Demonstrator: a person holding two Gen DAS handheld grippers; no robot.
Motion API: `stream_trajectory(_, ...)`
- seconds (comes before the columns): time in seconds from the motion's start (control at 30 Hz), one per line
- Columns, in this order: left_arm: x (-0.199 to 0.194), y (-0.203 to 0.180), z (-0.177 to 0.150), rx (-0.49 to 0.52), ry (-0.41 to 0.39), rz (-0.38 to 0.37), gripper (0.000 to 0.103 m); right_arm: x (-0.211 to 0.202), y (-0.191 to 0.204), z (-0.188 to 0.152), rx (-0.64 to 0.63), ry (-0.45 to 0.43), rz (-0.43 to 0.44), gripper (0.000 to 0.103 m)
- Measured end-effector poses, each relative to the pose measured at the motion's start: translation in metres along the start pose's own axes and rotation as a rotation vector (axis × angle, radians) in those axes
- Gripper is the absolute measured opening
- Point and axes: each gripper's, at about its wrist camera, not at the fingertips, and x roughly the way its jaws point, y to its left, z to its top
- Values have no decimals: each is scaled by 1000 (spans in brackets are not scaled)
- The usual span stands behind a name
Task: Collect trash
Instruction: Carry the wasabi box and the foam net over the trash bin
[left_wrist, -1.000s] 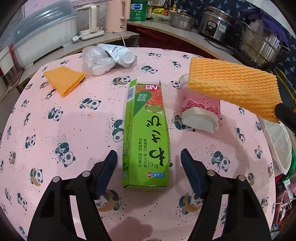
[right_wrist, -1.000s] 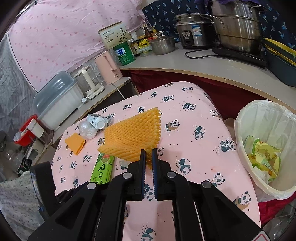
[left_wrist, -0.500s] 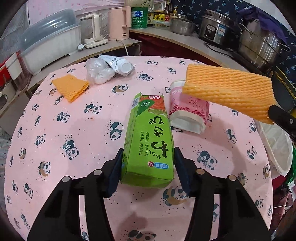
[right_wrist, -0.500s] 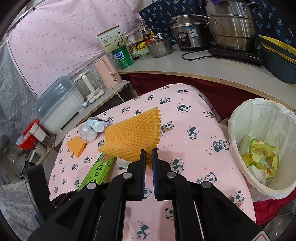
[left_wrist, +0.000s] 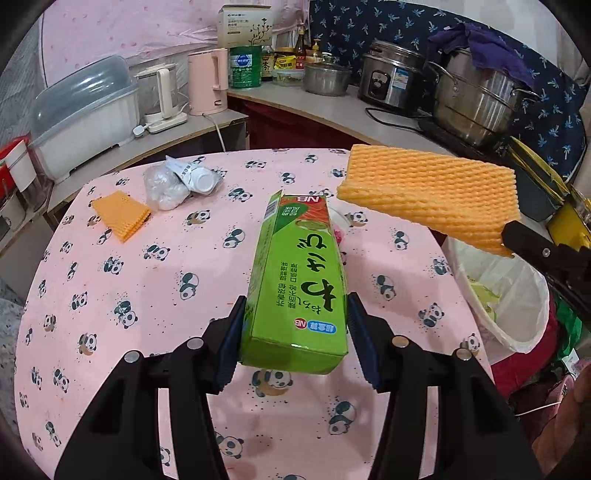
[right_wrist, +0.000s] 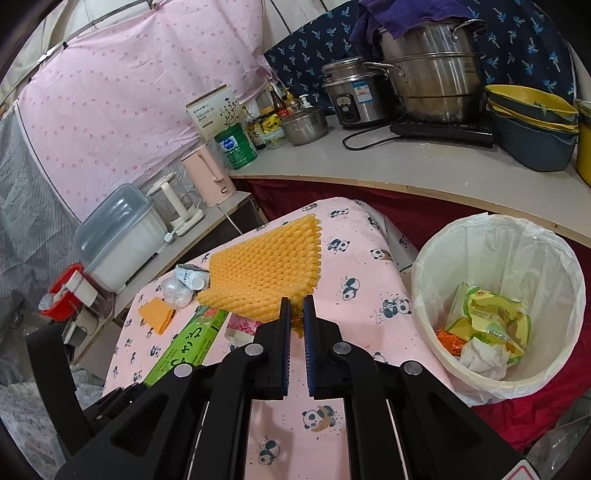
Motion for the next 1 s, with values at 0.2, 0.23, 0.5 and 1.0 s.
stream_trajectory(0.2,-11,-32,5,45,-23,-31,51,-23,-26,6,36,-43,-23,7)
stream_trajectory(0.23,-12,-38,6,52,-26,-38,51,-27,-31,7,44,-49,-28,7)
stream_trajectory(0.5,-16,-90,9,129,-35,-94,51,-54,-77,13,112,-102,-87,7)
stream_trajectory(1.0,1,-207,-1,302,21,-259,51,-107,-188,9,277,-187,-254,7)
